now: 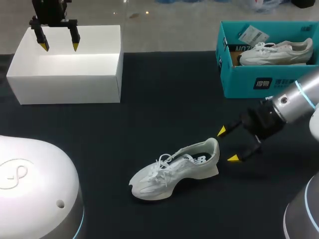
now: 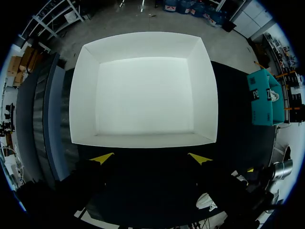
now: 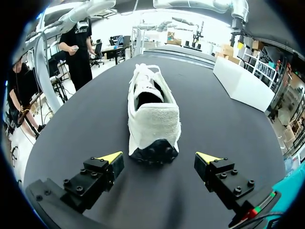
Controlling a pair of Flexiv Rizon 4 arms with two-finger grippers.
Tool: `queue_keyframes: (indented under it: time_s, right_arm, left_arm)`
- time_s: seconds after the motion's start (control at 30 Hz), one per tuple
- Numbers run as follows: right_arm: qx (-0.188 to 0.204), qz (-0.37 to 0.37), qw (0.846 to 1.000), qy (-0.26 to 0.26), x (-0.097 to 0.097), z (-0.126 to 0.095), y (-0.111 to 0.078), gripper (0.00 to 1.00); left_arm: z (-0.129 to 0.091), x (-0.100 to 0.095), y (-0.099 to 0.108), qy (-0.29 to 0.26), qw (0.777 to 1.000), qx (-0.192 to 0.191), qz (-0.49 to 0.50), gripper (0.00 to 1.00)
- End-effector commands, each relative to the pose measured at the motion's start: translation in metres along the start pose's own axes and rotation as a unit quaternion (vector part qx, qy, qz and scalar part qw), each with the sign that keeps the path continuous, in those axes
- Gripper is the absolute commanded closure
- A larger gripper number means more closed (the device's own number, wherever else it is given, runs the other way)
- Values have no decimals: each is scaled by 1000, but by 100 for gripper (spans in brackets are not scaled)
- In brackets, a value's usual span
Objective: Take the shoe out of the shoebox, open the shoe tongue, remove and reinsert the insole, then place the shoe into the shoebox
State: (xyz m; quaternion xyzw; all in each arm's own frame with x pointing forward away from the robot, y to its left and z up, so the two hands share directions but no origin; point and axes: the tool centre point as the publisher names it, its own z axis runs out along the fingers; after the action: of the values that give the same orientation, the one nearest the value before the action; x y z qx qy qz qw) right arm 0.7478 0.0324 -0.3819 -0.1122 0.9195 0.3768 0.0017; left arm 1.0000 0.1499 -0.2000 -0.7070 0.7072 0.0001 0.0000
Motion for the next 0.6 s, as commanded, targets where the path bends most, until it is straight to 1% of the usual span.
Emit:
queue_keyframes:
  time_s: [0.03, 0.3, 0.6]
  right_arm:
    - [5, 0, 1000, -6, 5, 1, 4, 0]
    - [5, 0, 1000, -6, 5, 1, 4, 0]
    - [-3, -30, 999, 28, -6, 25, 2, 0]
  left_arm:
    - [0, 0, 0, 0, 1000, 0, 0, 0]
    - [0, 0, 0, 0, 1000, 0, 0, 0]
    - [0, 0, 0, 0, 1000, 0, 0, 0]
